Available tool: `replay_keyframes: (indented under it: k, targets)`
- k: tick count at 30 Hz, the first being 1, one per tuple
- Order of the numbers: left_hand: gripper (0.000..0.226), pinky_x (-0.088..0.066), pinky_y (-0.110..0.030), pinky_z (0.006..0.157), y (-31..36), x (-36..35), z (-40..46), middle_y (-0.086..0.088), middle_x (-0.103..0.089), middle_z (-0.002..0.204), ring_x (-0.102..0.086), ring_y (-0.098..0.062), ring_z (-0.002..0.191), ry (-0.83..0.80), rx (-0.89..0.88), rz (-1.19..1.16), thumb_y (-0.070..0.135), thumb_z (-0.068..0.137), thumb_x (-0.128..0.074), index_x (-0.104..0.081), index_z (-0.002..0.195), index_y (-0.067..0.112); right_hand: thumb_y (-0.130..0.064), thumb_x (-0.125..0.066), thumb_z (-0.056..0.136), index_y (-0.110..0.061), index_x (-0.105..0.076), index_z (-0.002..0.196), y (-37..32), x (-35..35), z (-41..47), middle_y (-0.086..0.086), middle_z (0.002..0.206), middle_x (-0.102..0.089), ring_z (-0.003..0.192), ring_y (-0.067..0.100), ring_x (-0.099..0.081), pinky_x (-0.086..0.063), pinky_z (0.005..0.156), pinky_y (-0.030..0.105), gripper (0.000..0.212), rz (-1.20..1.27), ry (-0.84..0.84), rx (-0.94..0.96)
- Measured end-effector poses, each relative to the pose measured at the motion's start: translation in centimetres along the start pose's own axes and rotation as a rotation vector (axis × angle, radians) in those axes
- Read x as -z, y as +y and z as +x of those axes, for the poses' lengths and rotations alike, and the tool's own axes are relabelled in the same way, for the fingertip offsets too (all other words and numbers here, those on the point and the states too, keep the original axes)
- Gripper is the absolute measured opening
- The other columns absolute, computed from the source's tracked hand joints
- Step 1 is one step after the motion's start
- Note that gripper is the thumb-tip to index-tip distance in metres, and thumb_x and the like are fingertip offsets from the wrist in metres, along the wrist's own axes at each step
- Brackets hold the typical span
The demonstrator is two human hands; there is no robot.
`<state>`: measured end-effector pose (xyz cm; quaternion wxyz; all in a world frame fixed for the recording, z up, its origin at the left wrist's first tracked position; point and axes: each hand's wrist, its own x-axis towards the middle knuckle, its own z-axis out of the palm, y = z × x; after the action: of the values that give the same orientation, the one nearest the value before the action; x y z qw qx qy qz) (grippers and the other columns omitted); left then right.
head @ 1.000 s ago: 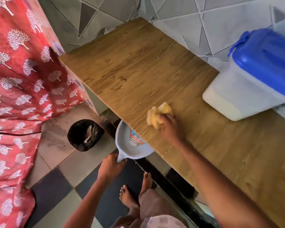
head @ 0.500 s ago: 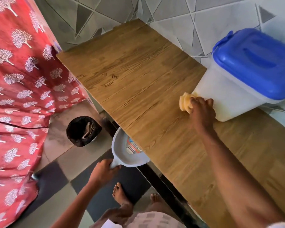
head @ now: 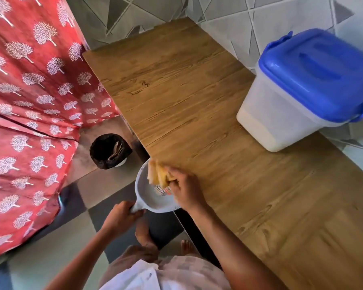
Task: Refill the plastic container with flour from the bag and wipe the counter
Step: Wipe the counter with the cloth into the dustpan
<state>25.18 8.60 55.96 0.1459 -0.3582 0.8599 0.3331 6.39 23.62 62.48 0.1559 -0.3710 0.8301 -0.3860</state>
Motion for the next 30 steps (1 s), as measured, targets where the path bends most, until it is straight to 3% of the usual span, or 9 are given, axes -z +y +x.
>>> replay_keyframes:
  k: [4,6,9,12,17,19,21,26,30]
  targets:
    - [0.037,-0.037,-0.032,0.055,0.8,-0.9,-1.0,0.005,-0.058,0.057,-0.054,-0.019,0.056,0.010,-0.002,0.002,0.040,0.084,-0.074,-0.050,0.057,0.030,-0.004,-0.054,0.074,-0.018,-0.070,0.121,4.6,8.2,0.6,0.003,0.119,-0.071,0.099,0.024,-0.060,-0.044,0.086,0.034,0.052,-0.292,0.291,0.075]
    - [0.037,-0.038,-0.031,0.054,1.1,-1.5,-1.6,0.006,-0.058,0.056,-0.055,-0.017,0.055,0.010,0.005,-0.004,0.037,0.084,-0.075,-0.051,0.056,0.031,-0.008,-0.057,0.077,-0.023,-0.069,0.117,8.8,12.2,1.4,0.002,0.121,-0.069,0.101,0.033,-0.058,-0.045,0.079,0.037,0.044,-0.517,0.366,-0.069]
    - [0.035,-0.038,-0.030,0.054,1.6,-2.1,-2.2,0.008,-0.059,0.056,-0.058,-0.017,0.057,0.009,0.002,-0.026,0.033,0.084,-0.075,-0.053,0.057,0.032,-0.013,-0.063,0.081,-0.020,-0.068,0.122,14.6,14.3,1.0,0.008,0.126,-0.068,0.108,0.042,-0.055,-0.047,0.082,0.040,0.042,-0.572,0.418,-0.390]
    - [0.036,-0.038,-0.028,0.052,2.1,-2.8,-2.7,0.010,-0.057,0.052,-0.055,-0.012,0.053,-0.001,-0.005,-0.015,0.029,0.084,-0.075,-0.053,0.056,0.030,-0.013,-0.063,0.080,-0.015,-0.067,0.123,14.4,10.8,-0.4,0.013,0.123,-0.068,0.104,0.046,-0.055,-0.051,0.080,0.044,0.043,-0.580,0.363,-0.370]
    - [0.034,-0.038,-0.025,0.051,2.7,-3.8,-3.4,0.011,-0.058,0.053,-0.054,-0.004,0.052,-0.024,-0.025,-0.023,0.028,0.085,-0.074,-0.054,0.057,0.029,-0.023,-0.039,0.079,-0.014,-0.071,0.112,5.1,2.0,-4.7,0.007,0.114,-0.073,0.100,0.032,-0.065,-0.048,0.092,0.042,0.047,-0.333,0.043,0.033]
    - [0.030,-0.038,-0.023,0.051,2.5,-4.2,-3.7,0.010,-0.058,0.053,-0.053,-0.003,0.051,-0.034,-0.031,-0.028,0.030,0.085,-0.074,-0.057,0.060,0.026,-0.014,-0.042,0.078,-0.014,-0.075,0.107,3.0,0.4,-6.2,0.004,0.116,-0.075,0.104,0.026,-0.067,-0.050,0.093,0.041,0.045,-0.200,-0.121,0.127]
    - [0.027,-0.041,-0.028,0.052,2.1,-4.7,-3.9,0.006,-0.060,0.056,-0.057,-0.012,0.053,-0.037,-0.029,-0.040,0.034,0.085,-0.074,-0.061,0.065,0.019,-0.006,-0.048,0.076,-0.016,-0.075,0.116,2.4,1.0,-7.1,0.001,0.121,-0.074,0.110,0.018,-0.066,-0.049,0.094,0.039,0.050,-0.116,-0.145,0.133]
    - [0.034,-0.041,-0.028,0.052,2.9,-5.6,-4.7,0.008,-0.060,0.056,-0.053,-0.010,0.052,-0.049,-0.031,-0.043,0.031,0.085,-0.074,-0.054,0.057,0.028,-0.008,-0.050,0.076,-0.024,-0.069,0.118,6.2,11.0,-7.0,-0.006,0.121,-0.071,0.101,0.018,-0.059,-0.044,0.082,0.030,0.048,-0.283,0.241,0.043]
    - [0.035,-0.041,-0.027,0.054,4.0,-6.2,-5.6,0.009,-0.061,0.057,-0.055,-0.011,0.054,-0.075,-0.046,-0.052,0.027,0.085,-0.073,-0.053,0.056,0.031,-0.010,-0.065,0.083,-0.024,-0.067,0.125,14.2,18.5,-7.2,0.001,0.124,-0.070,0.100,0.035,-0.055,-0.045,0.076,0.036,0.044,-0.620,0.465,-0.352]
